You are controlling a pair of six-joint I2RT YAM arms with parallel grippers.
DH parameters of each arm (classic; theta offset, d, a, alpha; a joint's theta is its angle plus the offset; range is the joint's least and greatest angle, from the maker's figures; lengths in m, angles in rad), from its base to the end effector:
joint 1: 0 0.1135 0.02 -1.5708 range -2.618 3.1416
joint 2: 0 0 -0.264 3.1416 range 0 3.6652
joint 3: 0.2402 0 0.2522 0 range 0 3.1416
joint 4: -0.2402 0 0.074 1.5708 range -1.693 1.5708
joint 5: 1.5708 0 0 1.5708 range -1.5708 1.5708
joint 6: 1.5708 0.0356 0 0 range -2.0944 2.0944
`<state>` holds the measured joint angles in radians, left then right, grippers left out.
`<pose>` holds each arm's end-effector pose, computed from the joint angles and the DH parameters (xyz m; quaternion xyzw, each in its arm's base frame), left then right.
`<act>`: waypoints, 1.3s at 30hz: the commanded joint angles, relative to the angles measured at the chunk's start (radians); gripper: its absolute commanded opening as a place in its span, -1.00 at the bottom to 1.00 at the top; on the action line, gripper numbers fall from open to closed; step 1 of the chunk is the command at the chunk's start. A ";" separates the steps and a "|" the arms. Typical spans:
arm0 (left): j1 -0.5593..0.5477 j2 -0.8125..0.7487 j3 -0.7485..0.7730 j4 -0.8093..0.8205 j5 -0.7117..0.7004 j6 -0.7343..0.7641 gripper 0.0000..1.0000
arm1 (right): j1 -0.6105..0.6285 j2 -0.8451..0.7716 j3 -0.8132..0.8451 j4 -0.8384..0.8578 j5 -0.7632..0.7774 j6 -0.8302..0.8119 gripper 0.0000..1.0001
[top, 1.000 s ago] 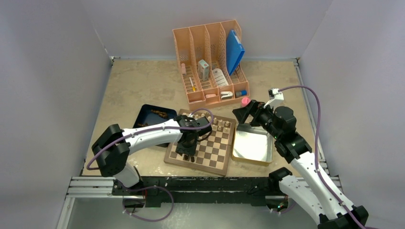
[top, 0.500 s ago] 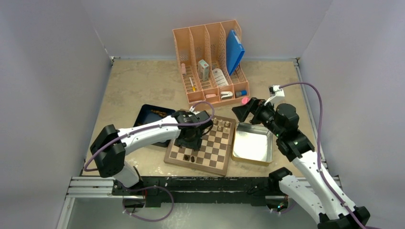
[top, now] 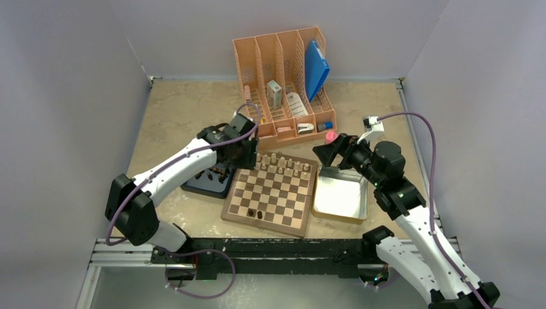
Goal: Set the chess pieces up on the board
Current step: Pick up the chess piece from the storage box.
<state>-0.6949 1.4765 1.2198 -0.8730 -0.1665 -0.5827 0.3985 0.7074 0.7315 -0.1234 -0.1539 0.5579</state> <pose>0.2295 -0.1836 0.2735 0.0364 0.9719 -0.0648 0.2234 0.1559 0.0715 0.3401 0.0074 0.7409 0.3585 0.5679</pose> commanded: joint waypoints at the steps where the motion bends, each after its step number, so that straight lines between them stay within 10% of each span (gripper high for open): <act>1: 0.146 -0.013 0.058 0.074 0.063 0.120 0.15 | -0.003 -0.009 0.026 0.036 -0.044 0.013 0.92; 11: 0.421 0.024 0.050 0.157 0.092 0.194 -0.07 | -0.002 -0.019 -0.031 0.079 -0.075 0.021 0.89; 18: 0.436 0.161 0.102 0.163 0.136 0.191 -0.40 | -0.002 -0.016 -0.037 0.083 -0.065 0.008 0.89; 39: 0.439 0.331 0.109 0.182 0.136 0.188 -0.39 | -0.002 -0.021 -0.030 0.053 -0.031 0.001 0.92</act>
<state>-0.2619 1.8008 1.3144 -0.7189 -0.0460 -0.4042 0.3985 0.6991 0.6964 -0.1001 -0.2001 0.5739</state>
